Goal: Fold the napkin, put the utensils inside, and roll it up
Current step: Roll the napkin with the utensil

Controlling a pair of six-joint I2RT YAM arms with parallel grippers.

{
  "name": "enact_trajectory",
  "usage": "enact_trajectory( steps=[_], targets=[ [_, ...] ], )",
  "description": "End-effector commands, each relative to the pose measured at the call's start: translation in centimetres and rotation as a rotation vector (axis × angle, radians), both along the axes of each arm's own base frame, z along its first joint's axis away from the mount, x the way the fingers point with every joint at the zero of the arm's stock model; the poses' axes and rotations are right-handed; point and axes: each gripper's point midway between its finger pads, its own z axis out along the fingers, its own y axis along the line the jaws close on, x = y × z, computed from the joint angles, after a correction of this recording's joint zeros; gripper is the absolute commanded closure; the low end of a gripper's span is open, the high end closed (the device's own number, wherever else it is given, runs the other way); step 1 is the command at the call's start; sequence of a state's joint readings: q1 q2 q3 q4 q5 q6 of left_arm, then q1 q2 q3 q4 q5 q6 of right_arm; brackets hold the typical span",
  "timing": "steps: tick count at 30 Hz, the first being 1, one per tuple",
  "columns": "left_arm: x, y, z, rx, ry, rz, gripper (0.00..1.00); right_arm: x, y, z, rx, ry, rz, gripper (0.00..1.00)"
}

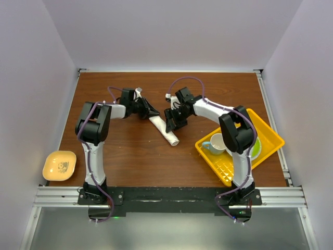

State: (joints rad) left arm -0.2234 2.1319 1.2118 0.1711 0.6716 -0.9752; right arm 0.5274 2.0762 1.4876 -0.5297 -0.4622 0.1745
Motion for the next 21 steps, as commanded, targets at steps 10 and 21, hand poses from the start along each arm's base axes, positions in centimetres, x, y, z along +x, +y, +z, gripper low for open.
enact_trajectory(
  steps=[10, 21],
  targets=[
    [-0.1, 1.3, -2.2, 0.101, 0.075, 0.007, 0.83, 2.5, 0.1, 5.7, -0.287, -0.487, 0.087, 0.2],
    [-1.1, 1.9, -3.3, 0.134, 0.181, 0.007, 0.83, 4.0, 7.4, 3.6, -0.407, -0.629, 0.23, 0.15]
  ],
)
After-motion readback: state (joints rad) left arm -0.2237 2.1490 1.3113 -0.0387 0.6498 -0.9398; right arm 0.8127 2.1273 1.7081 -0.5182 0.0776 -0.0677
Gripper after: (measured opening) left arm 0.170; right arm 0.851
